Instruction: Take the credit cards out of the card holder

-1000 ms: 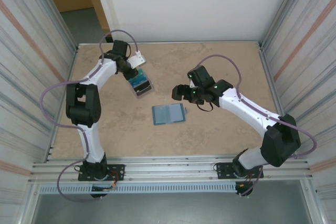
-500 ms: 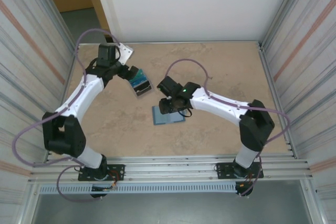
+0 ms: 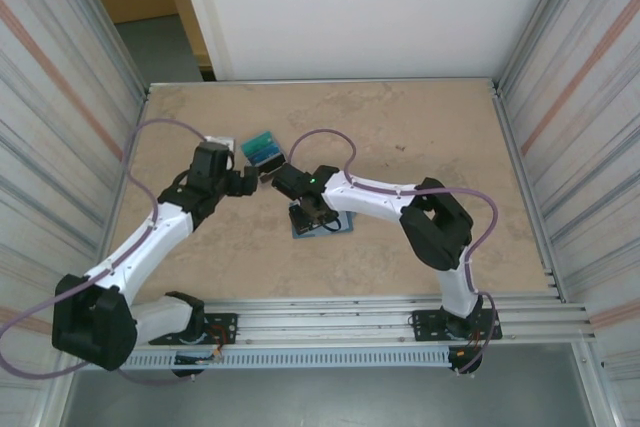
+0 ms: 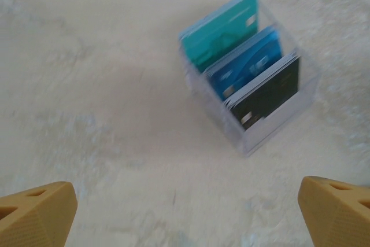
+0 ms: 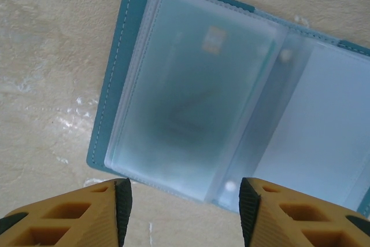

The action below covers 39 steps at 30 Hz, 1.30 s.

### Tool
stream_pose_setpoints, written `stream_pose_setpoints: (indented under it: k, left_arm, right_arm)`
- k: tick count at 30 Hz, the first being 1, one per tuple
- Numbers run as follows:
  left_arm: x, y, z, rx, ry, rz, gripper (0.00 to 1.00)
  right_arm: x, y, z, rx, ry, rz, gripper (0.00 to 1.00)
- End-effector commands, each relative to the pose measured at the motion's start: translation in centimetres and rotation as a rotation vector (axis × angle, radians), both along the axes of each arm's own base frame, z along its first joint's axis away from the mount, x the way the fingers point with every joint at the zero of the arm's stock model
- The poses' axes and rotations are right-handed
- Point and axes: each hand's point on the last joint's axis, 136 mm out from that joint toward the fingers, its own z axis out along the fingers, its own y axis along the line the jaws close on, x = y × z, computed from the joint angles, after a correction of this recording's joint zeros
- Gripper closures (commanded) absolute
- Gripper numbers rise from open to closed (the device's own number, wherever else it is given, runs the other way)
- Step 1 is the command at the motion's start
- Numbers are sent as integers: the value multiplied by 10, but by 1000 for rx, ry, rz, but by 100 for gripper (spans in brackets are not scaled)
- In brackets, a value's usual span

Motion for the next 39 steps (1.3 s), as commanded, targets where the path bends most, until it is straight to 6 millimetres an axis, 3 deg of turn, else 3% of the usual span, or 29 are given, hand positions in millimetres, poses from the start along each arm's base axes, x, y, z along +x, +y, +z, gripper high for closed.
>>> stream_pose_setpoints:
  k: [1,13,19,29,39]
  left_arm:
    - [-15,21,-4,0,8,140,1]
    - [-25,26,-19,-46,26,197,1]
    - [-23,23,-23,-41,47,186,2]
    - [-26,21,-26,-56,57,182,1]
    - [-27,22,-27,-58,63,185,1]
  right_arm:
    - [3,3,0,-31,-12,30,45]
    - [0,16,-10,-42,13,67,29]
    - [2,17,-17,-58,14,69,27]
    - [3,7,-27,-103,20,66,32]
    - [3,4,-29,-96,25,44,44]
